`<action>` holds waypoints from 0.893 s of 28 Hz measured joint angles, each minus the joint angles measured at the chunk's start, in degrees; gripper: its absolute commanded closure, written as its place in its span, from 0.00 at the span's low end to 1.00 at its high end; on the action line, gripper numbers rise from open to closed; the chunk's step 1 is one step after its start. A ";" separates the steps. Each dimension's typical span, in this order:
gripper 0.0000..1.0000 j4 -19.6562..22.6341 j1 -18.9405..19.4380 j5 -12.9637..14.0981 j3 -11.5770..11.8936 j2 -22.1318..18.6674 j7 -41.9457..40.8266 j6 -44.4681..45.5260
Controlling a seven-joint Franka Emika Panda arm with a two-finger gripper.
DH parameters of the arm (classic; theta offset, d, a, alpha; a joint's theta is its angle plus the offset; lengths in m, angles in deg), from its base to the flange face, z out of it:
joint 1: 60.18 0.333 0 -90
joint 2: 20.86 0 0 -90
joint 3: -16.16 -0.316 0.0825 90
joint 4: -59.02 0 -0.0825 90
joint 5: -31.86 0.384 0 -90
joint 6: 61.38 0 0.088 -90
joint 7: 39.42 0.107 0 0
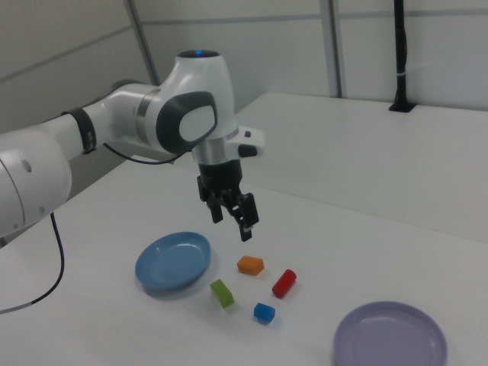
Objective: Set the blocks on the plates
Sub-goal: 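Move the open gripper down toward the orange block, then lower the gripper and close it on the orange block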
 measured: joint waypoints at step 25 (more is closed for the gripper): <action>0.00 7.57 4.30 -1.46 -0.19 8.15 -22.52 -21.25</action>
